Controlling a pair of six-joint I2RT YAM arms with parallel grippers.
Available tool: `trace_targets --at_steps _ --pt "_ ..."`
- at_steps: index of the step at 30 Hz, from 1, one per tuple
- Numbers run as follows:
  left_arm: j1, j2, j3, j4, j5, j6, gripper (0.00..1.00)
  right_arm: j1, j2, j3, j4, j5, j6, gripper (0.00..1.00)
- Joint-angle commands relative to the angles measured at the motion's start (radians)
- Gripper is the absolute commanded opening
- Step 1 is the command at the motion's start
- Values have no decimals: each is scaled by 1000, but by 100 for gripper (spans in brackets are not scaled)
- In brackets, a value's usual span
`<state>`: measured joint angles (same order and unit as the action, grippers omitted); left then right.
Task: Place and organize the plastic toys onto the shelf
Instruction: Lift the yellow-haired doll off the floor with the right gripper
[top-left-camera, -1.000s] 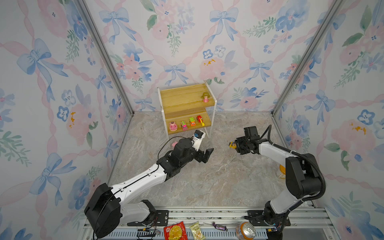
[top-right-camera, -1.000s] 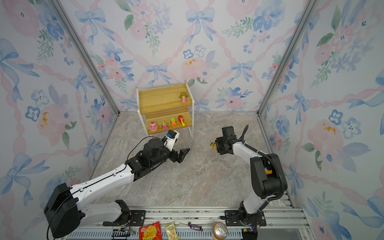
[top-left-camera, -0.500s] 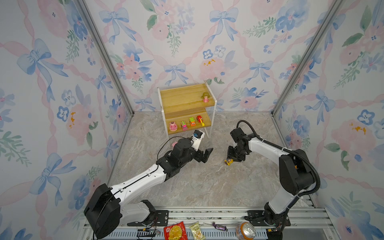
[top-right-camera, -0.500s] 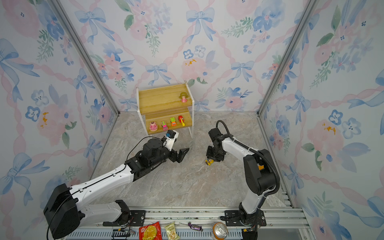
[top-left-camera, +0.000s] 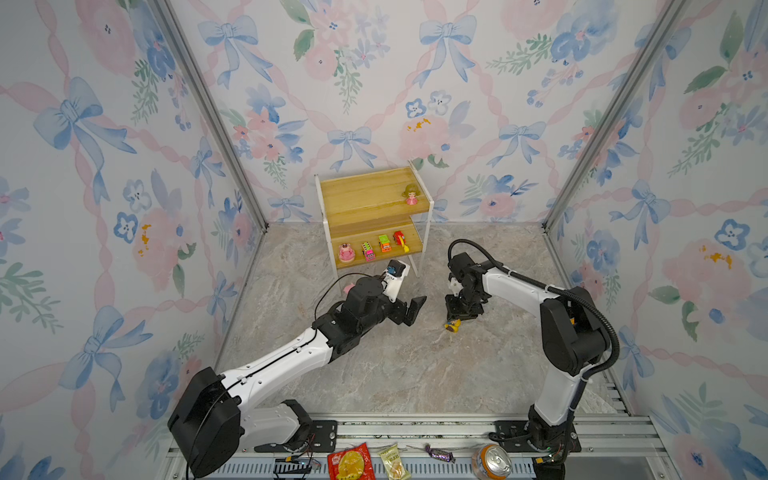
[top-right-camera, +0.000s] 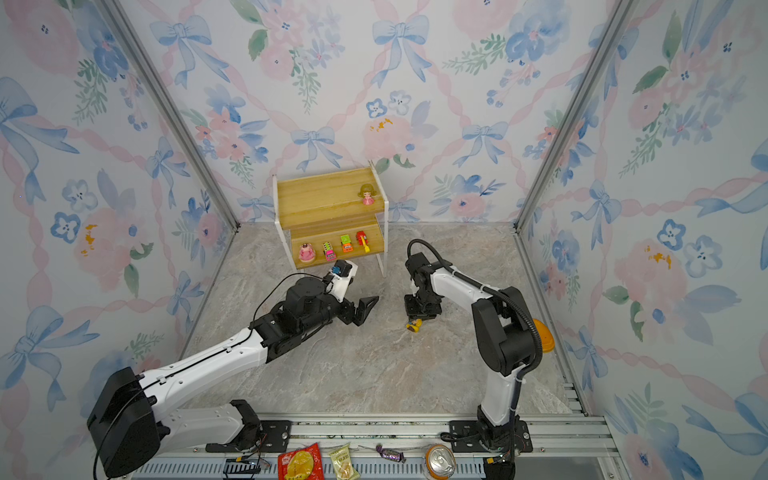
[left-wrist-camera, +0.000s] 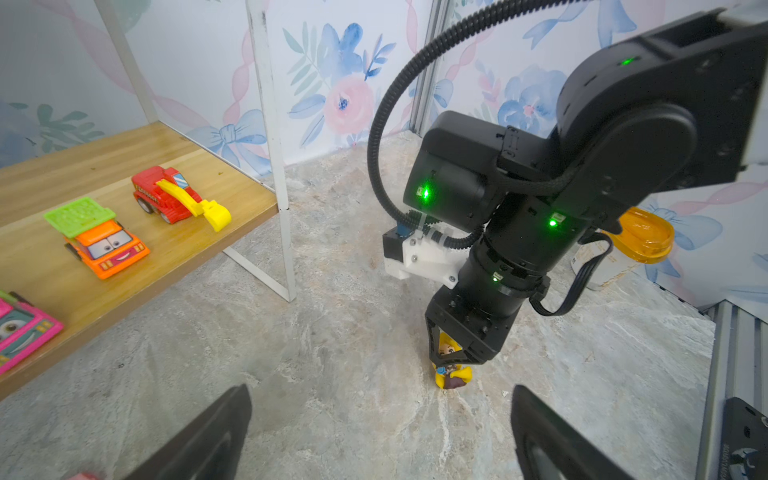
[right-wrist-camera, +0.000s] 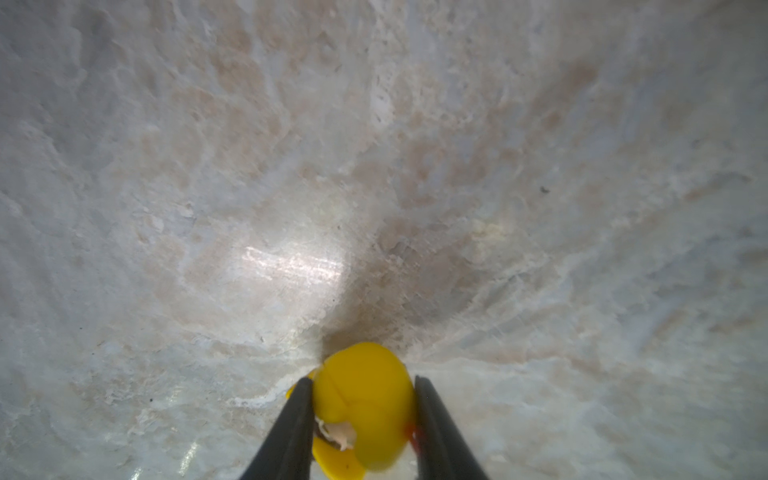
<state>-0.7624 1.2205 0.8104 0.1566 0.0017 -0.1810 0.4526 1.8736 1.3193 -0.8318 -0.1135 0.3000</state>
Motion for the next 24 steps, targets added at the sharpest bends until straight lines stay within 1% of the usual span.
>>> trace_targets --at_steps 1,3,6,9,11,13,14,15,16,19,21,24 --pt "8 -7 -4 17 15 -6 98 -5 23 31 -47 46 -39 37" --pt "8 -13 -5 17 14 -7 98 -10 6 34 -48 56 -30 41" --pt "8 -25 -9 17 9 -7 98 -12 -52 20 -33 68 -2 54" --pt "8 -33 -14 18 11 -9 98 -9 -102 -12 2 83 77 62" --pt "8 -38 -17 22 15 -11 98 2 -120 -30 13 130 140 64" --pt "8 -44 -21 22 17 -11 98 20 -152 -64 47 180 217 67" --pt "8 -49 -23 23 15 -13 98 27 -169 -82 59 212 271 70" --pt "8 -53 -26 23 12 -13 98 31 -185 -100 77 221 314 71" --pt "8 -57 -28 23 8 -13 98 33 -195 -114 86 230 393 71" --pt "6 -70 -33 23 1 -14 98 48 -213 -139 97 255 555 73" --pt "5 -72 -34 23 -1 -17 98 75 -213 -134 92 292 631 73" --pt "2 -76 -34 18 -12 -23 98 124 -196 -65 -6 393 726 74"
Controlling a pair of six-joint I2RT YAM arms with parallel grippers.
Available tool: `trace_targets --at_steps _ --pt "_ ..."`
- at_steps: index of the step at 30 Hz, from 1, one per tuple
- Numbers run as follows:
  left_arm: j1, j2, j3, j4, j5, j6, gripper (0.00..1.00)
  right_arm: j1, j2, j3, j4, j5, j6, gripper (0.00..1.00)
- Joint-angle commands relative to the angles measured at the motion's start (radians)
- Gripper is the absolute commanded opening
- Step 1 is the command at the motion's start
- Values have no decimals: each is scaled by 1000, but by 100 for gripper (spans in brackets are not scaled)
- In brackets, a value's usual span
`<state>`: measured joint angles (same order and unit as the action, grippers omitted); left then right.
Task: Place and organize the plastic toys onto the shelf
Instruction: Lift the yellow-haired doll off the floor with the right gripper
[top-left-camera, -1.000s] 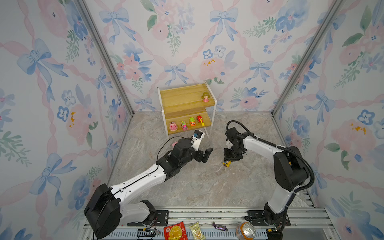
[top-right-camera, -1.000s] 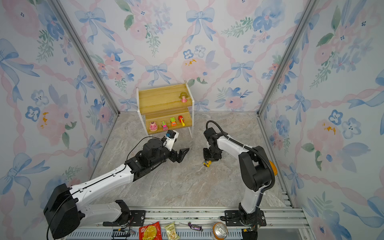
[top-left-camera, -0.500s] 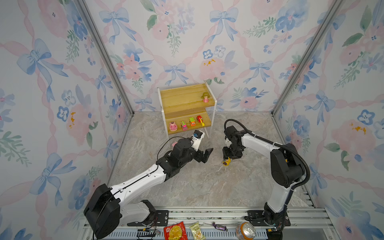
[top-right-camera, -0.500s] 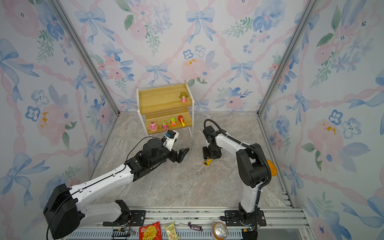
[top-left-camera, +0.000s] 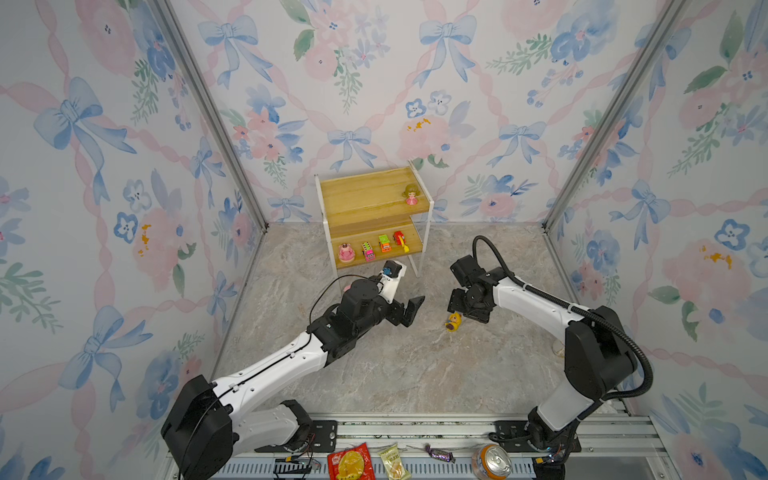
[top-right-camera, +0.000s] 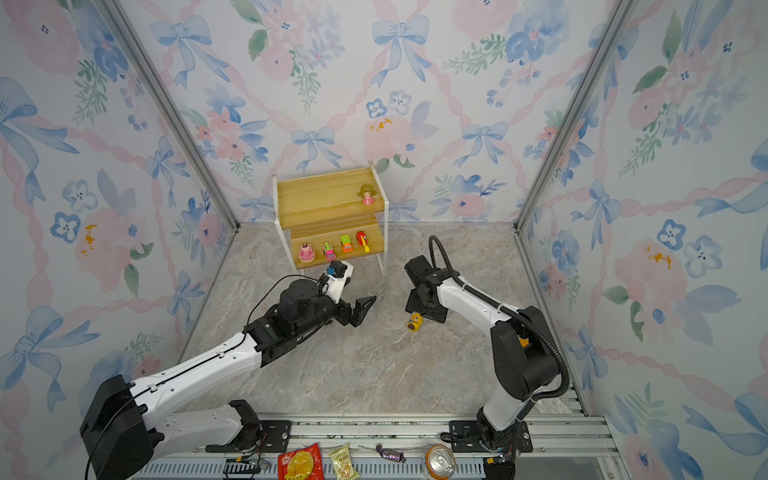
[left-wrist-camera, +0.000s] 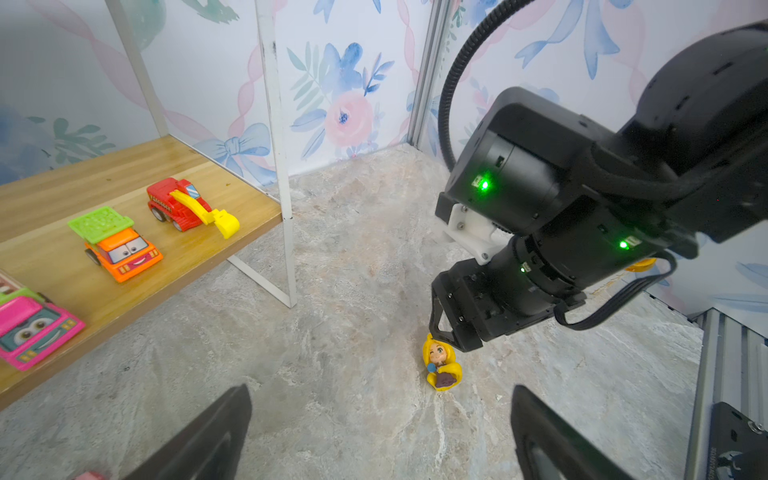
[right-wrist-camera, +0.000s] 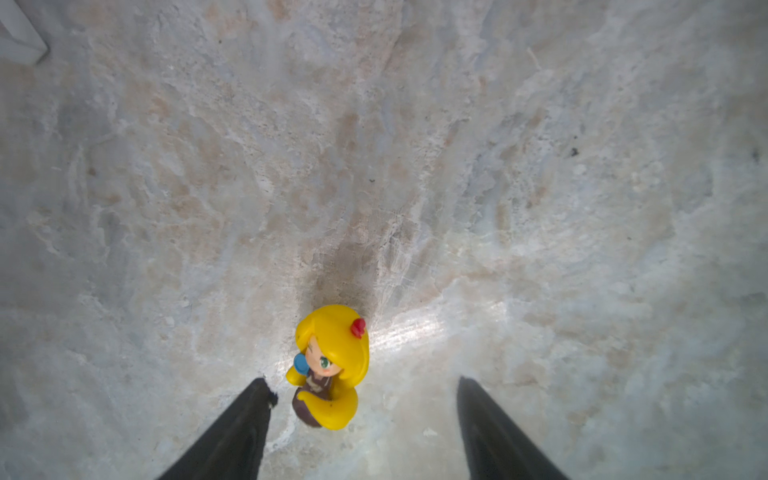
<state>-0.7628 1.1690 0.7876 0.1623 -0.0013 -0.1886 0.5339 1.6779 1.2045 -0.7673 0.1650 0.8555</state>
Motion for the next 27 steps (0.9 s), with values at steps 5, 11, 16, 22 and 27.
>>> trace_targets --at_steps 5,11,16,22,27 --pt "-6 -31 -8 -2 -20 -18 98 92 88 119 -193 215 310 73" --pt "-13 -43 -8 -9 -32 -17 98 113 158 115 -153 219 341 69" --pt "-13 -47 -7 -9 -30 -17 98 112 202 134 -134 226 337 68" --pt "-15 -55 -8 -9 -34 -17 98 107 257 172 -140 246 341 68" --pt "-15 -57 -10 -9 -35 -18 98 111 260 195 -142 258 346 67"
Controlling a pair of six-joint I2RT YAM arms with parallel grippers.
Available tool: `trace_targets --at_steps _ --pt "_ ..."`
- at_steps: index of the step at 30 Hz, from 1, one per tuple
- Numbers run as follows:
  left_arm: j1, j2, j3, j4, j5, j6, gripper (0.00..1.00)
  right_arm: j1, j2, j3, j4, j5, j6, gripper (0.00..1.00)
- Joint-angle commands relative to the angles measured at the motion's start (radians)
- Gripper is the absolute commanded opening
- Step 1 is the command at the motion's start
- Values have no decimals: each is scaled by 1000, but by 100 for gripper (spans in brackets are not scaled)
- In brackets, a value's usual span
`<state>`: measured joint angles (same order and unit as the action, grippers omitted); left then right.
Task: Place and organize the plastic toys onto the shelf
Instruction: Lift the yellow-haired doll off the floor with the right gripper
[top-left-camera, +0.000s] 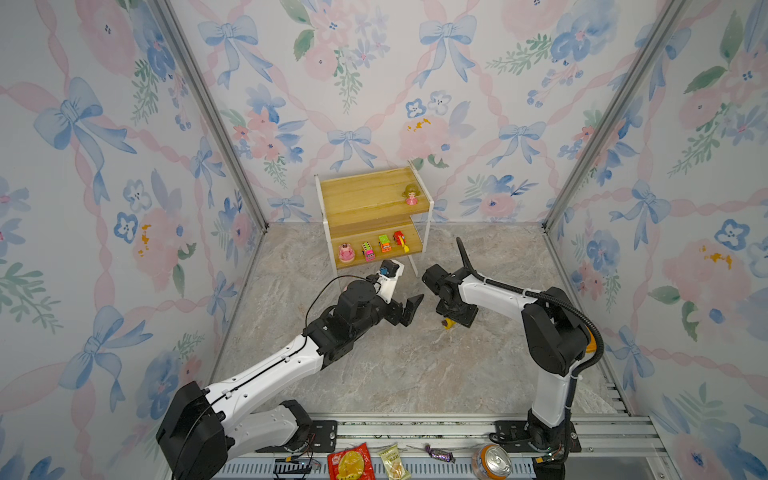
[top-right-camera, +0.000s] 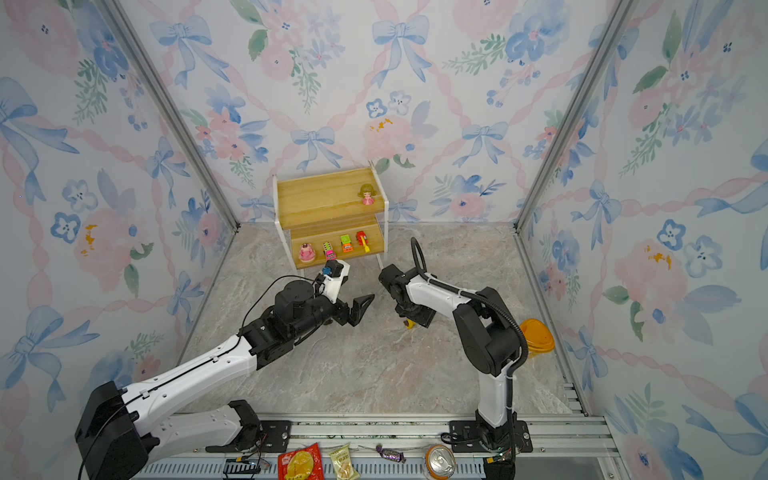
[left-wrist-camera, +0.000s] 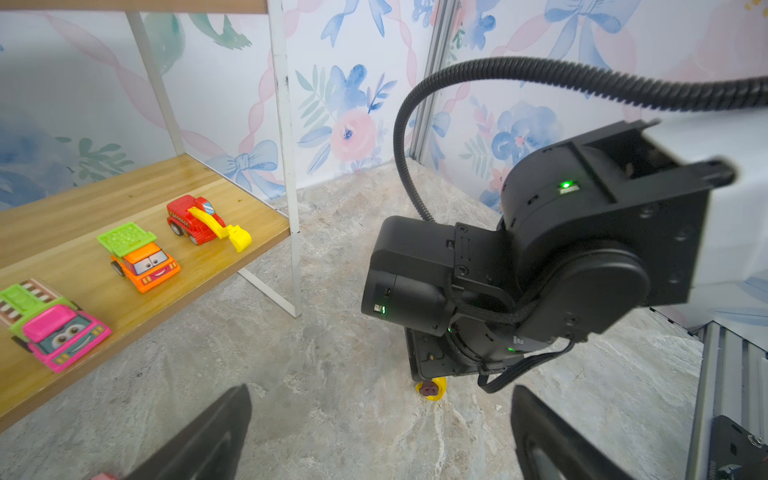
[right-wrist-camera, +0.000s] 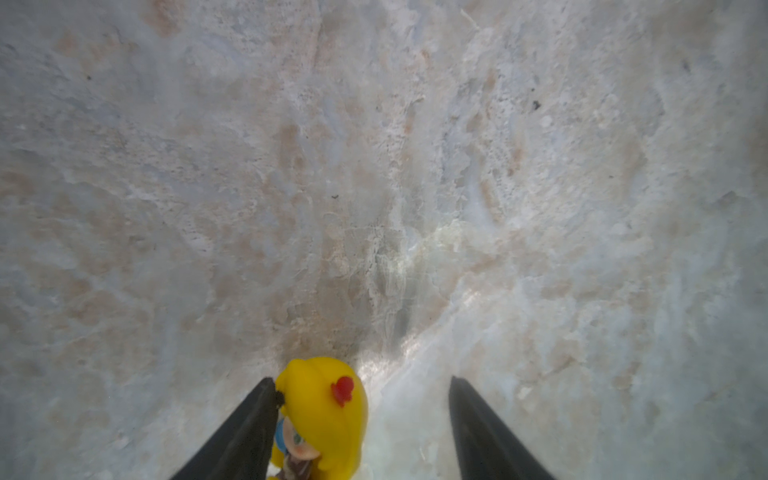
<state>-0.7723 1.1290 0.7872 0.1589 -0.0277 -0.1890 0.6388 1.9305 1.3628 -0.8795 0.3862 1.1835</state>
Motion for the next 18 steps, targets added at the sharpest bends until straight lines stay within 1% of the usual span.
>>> trace_targets --at_steps 1,7,14,18 --pt "-5 -16 -9 -6 -8 -17 98 8 3 38 -30 40 17 67" --pt "-5 -14 -9 -6 -5 -18 98 17 -44 23 -20 42 42 67" --pt "-5 -9 -8 -5 3 -21 98 19 -64 -12 11 17 111 67" --pt "-5 -13 -8 -5 5 -20 98 5 -28 -5 41 -40 138 67"
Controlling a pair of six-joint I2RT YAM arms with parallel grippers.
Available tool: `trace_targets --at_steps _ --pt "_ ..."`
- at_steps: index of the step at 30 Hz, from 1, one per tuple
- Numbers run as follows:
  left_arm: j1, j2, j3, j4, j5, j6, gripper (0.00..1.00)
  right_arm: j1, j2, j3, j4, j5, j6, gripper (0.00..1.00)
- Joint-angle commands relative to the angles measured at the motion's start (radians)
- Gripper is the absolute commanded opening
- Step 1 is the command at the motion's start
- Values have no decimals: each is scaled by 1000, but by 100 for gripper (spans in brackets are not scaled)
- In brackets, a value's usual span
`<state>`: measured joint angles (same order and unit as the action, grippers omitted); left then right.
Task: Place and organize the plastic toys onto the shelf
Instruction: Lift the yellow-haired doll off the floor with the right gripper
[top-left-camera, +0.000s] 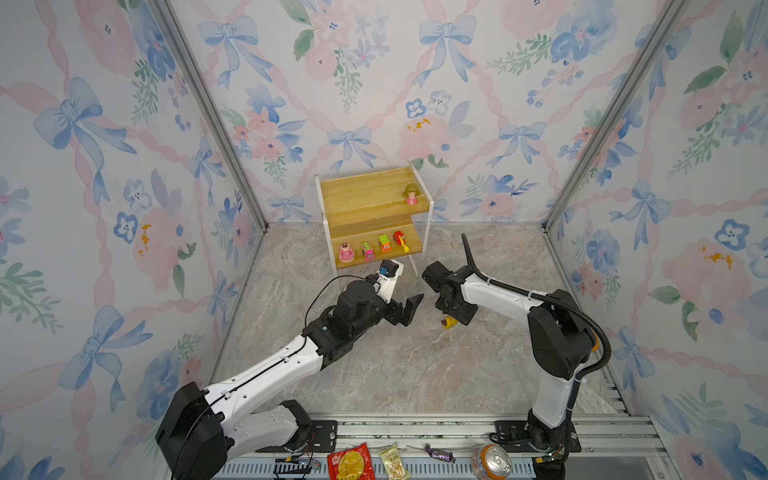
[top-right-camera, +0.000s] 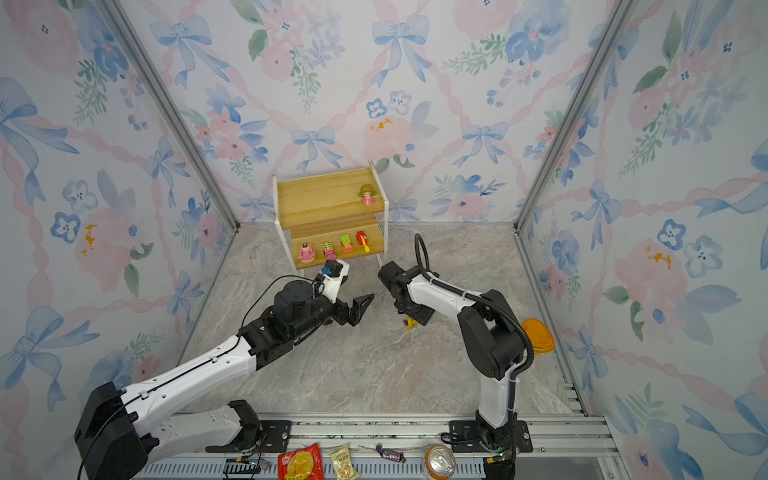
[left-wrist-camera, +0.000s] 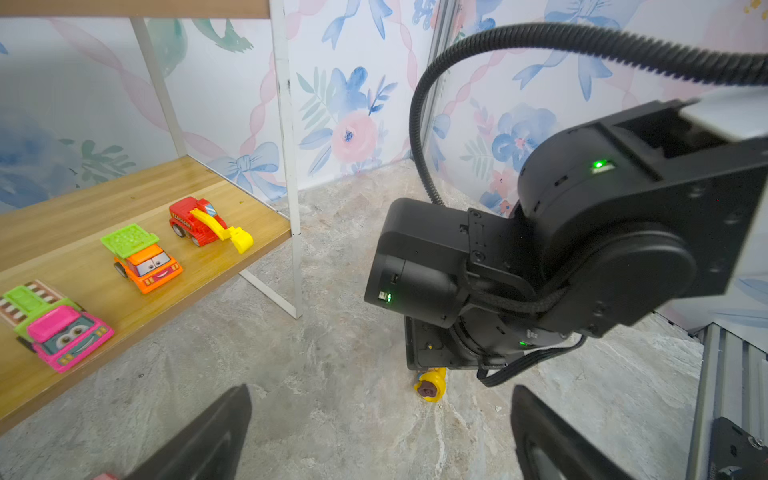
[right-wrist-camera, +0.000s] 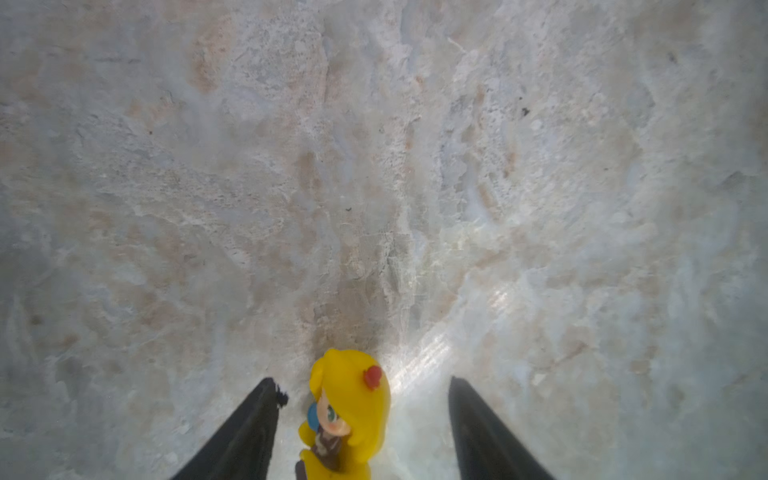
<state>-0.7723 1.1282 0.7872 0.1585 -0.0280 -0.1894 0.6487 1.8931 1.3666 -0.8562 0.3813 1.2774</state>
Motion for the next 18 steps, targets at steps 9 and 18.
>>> trace_targets --at_steps 9,18 --pt "-8 -25 -9 -5 -1 -20 98 -27 60 -44 62 -129 84 66" --pt "-8 -23 -11 -5 -2 -18 98 -58 70 -90 77 -128 88 62"
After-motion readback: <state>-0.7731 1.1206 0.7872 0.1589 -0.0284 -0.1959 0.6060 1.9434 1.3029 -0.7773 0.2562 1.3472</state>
